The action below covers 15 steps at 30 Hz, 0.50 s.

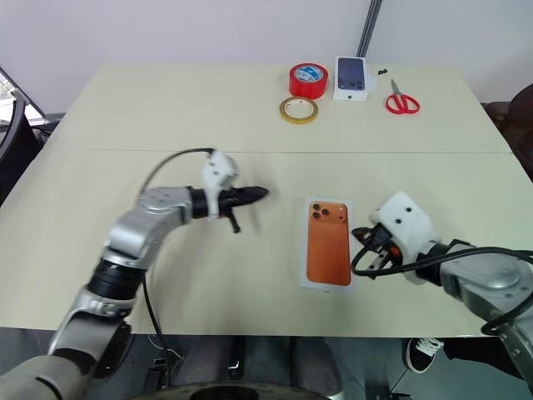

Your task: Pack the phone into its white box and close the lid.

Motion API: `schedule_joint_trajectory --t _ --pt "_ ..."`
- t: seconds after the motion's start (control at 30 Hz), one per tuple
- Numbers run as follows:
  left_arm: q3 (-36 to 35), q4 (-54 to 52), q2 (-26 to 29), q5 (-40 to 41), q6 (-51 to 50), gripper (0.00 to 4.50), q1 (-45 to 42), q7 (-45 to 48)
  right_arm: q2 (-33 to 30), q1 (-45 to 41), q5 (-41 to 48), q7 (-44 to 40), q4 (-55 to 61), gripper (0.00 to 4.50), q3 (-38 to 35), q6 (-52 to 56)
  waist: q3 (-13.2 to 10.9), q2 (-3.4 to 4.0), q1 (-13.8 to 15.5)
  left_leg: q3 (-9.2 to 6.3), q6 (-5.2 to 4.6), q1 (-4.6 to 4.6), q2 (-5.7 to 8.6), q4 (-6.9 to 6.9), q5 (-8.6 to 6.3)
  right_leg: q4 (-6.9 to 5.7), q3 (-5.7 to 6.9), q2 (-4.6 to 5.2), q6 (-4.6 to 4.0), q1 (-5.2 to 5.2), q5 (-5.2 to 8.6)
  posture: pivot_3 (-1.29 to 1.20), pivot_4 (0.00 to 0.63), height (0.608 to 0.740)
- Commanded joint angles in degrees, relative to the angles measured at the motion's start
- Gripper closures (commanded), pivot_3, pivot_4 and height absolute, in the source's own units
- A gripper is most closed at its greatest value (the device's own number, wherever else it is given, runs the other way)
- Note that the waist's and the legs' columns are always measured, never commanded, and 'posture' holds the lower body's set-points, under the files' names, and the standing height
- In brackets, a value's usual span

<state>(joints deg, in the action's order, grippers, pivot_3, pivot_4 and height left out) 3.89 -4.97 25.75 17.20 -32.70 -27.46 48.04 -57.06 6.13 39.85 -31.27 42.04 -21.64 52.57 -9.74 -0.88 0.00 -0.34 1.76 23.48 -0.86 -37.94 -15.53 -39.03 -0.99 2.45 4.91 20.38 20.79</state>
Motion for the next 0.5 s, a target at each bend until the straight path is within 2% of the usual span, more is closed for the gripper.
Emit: schedule_joint_trajectory --t 0.03,0.2,0.5 --pt "-9.6 -1.6 5.9 3.1 1.5 4.5 5.0 1.0 2.4 -4.2 -1.4 -2.3 -7.8 4.46 -2.0 -5.4 0.0 -0.01 -0.3 0.0 0.0 0.0 0.0 0.0 0.0 0.0 0.0 0.0 0.0 0.01 0.0 0.0 0.15 0.74" --pt "-17.3 -2.6 11.3 4.6 3.2 4.5 13.2 0.7 3.3 -8.9 -3.6 -5.5 -17.1 4.46 -0.2 -9.4 0.0 0.02 -0.2 0.0 0.0 0.0 0.03 0.02 0.0 -0.01 0.04 0.1 0.0 0.01 0.0 0.0 0.15 0.74" --pt "-20.4 -4.6 11.5 6.4 3.2 4.5 18.6 -2.7 5.6 -10.5 -6.0 -7.8 -19.6 4.46 2.5 -13.1 0.0 0.02 0.2 0.04 -0.02 0.0 0.02 0.01 -0.02 -0.02 0.03 0.15 0.0 0.02 0.0 0.0 0.15 0.74"
